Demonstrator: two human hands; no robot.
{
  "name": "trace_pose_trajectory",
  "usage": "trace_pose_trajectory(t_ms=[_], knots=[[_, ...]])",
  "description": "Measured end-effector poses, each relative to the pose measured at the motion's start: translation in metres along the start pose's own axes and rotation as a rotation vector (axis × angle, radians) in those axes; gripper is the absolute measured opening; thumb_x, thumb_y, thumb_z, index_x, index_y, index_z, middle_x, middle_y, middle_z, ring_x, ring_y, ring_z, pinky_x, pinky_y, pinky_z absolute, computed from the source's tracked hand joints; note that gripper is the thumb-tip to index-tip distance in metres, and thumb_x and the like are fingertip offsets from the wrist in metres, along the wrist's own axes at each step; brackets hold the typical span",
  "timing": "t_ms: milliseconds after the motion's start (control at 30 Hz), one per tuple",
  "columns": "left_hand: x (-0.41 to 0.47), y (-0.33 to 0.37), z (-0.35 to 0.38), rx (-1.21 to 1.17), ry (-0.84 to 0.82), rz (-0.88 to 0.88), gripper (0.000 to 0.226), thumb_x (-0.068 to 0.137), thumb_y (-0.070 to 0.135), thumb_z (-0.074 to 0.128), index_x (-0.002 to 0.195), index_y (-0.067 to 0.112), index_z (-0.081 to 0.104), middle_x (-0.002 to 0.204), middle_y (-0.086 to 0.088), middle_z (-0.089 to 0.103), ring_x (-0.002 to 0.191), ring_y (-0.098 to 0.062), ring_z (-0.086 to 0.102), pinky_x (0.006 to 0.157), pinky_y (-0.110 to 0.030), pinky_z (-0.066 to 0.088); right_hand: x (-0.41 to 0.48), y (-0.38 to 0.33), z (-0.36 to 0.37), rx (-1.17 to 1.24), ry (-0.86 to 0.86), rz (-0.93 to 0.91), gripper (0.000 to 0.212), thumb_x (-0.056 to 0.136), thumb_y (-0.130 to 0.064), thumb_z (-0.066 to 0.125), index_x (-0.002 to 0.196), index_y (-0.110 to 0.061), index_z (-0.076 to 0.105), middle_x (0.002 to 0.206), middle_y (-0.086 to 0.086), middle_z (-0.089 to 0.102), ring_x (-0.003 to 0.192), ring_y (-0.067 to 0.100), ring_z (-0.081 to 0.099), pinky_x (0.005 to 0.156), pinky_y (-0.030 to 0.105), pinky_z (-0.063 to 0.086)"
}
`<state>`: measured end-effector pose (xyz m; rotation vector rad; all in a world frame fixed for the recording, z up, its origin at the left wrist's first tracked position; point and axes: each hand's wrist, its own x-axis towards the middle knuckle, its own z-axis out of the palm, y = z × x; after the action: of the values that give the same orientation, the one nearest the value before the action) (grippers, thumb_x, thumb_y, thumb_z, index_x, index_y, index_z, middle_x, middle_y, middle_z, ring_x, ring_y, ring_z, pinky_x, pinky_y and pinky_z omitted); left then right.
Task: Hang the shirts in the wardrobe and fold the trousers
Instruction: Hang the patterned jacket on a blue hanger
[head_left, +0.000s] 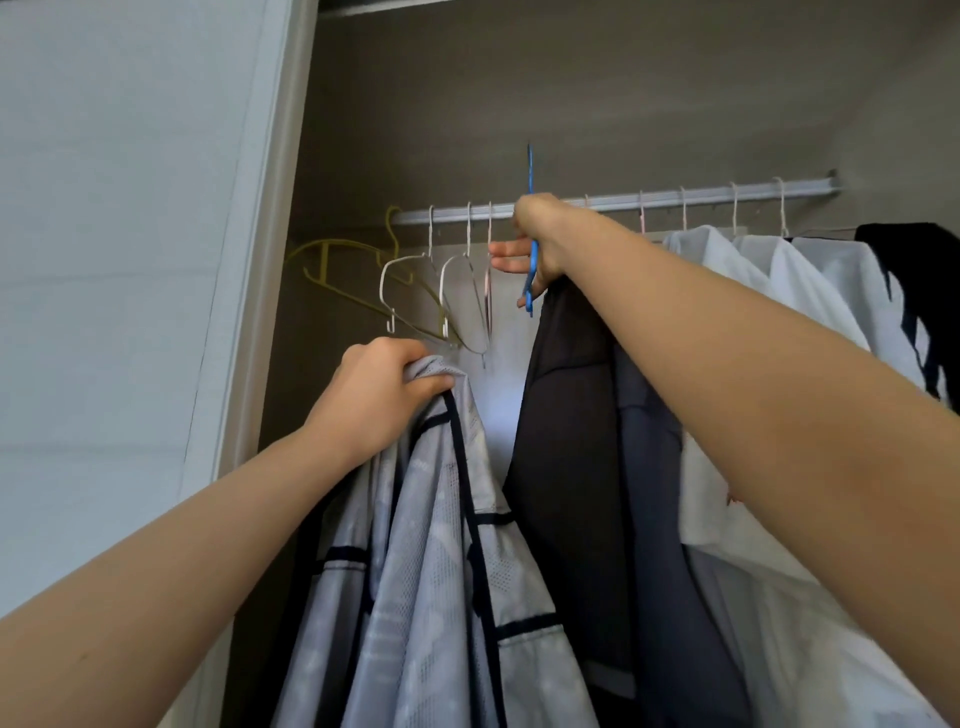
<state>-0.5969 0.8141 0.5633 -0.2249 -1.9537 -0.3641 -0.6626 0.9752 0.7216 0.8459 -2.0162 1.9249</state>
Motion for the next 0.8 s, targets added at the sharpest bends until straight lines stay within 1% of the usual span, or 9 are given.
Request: trace_pose_trajectory(t_ms=[67, 167, 233, 300, 333, 467, 533, 667, 800], knots=[[-0.002, -0.001, 0.002, 0.006, -0.008, -0.006, 0.028, 0.09, 0.037, 0.066, 0.075, 0.014, 0.064, 0.071, -0.005, 0.063, 0.073, -0.021, 0.059, 0.074, -0.045, 0.05, -0.019, 0.01, 0.004, 0.023, -0.043, 0.013, 0.04, 0.101, -0.021, 0.027, 0.138, -0.012, 0.039, 0.078, 0.003, 0.066, 0.065, 0.017, 0.063, 0.1, 0.068, 0.035], [-0.004, -0.001, 0.004, 0.004, -0.02, -0.059, 0.028, 0.09, 0.037, 0.066, 0.081, 0.011, 0.066, 0.075, -0.009, 0.064, 0.078, -0.025, 0.06, 0.075, -0.045, 0.049, -0.054, 0.03, 0.007, 0.058, -0.088, 0.034, 0.028, 0.101, -0.022, 0.029, 0.12, -0.015, 0.047, 0.072, 0.001, 0.062, 0.062, 0.015, 0.057, 0.095, 0.058, 0.044], [-0.007, 0.001, 0.006, -0.028, -0.01, -0.12, 0.026, 0.09, 0.034, 0.068, 0.084, 0.009, 0.068, 0.078, -0.013, 0.066, 0.082, -0.029, 0.061, 0.077, -0.043, 0.048, -0.078, 0.044, 0.006, 0.04, -0.096, -0.002, 0.026, 0.102, -0.021, 0.032, 0.121, -0.013, 0.047, 0.069, 0.001, 0.059, 0.058, 0.013, 0.054, 0.071, 0.037, 0.057], [-0.01, 0.006, 0.009, -0.06, 0.004, -0.181, 0.023, 0.089, 0.032, 0.069, 0.082, 0.01, 0.069, 0.079, -0.014, 0.066, 0.081, -0.03, 0.06, 0.074, -0.038, 0.047, -0.098, 0.057, 0.0, 0.034, -0.079, -0.062, 0.031, 0.103, -0.016, 0.034, 0.132, -0.008, 0.045, 0.068, 0.004, 0.056, 0.053, 0.011, 0.051, 0.039, 0.017, 0.047], [-0.011, 0.009, 0.01, -0.064, 0.011, -0.207, 0.023, 0.089, 0.032, 0.07, 0.081, 0.01, 0.069, 0.078, -0.014, 0.065, 0.08, -0.03, 0.058, 0.07, -0.035, 0.044, -0.108, 0.063, -0.005, 0.03, -0.077, -0.083, 0.032, 0.104, -0.016, 0.035, 0.133, -0.007, 0.043, 0.068, 0.004, 0.056, 0.052, 0.011, 0.051, 0.034, 0.016, 0.043], [-0.019, 0.021, 0.012, -0.108, -0.013, -0.313, 0.022, 0.088, 0.028, 0.072, 0.072, 0.013, 0.067, 0.07, -0.012, 0.06, 0.07, -0.022, 0.051, 0.064, -0.032, 0.038, -0.149, 0.087, -0.028, 0.001, -0.106, -0.143, 0.028, 0.104, -0.029, 0.035, 0.124, -0.012, 0.047, 0.064, -0.004, 0.06, 0.059, 0.01, 0.056, 0.074, 0.038, 0.055], [-0.023, 0.03, 0.013, -0.081, -0.063, -0.344, 0.024, 0.091, 0.029, 0.068, 0.075, 0.012, 0.063, 0.071, -0.01, 0.058, 0.073, -0.023, 0.052, 0.067, -0.034, 0.038, -0.169, 0.099, -0.044, 0.016, -0.128, -0.155, 0.025, 0.104, -0.034, 0.035, 0.11, -0.016, 0.052, 0.058, -0.007, 0.06, 0.061, 0.011, 0.057, 0.09, 0.05, 0.051], [-0.042, 0.057, 0.017, 0.253, -0.151, -0.327, 0.031, 0.098, 0.035, 0.054, 0.091, 0.005, 0.056, 0.093, -0.018, 0.063, 0.091, -0.038, 0.059, 0.076, -0.042, 0.045, -0.211, 0.128, -0.078, 0.078, -0.171, -0.155, 0.031, 0.103, -0.041, 0.036, 0.082, -0.021, 0.046, 0.054, -0.008, 0.059, 0.063, 0.015, 0.058, 0.091, 0.055, 0.053], [-0.073, 0.074, 0.02, 0.222, -0.168, -0.374, 0.026, 0.098, 0.028, 0.056, 0.087, 0.004, 0.053, 0.086, -0.016, 0.059, 0.088, -0.036, 0.057, 0.074, -0.041, 0.041, -0.255, 0.169, -0.105, 0.225, -0.241, -0.093, 0.03, 0.103, -0.035, 0.04, 0.078, -0.019, 0.041, 0.053, -0.002, 0.055, 0.057, 0.015, 0.052, 0.084, 0.057, 0.055]])
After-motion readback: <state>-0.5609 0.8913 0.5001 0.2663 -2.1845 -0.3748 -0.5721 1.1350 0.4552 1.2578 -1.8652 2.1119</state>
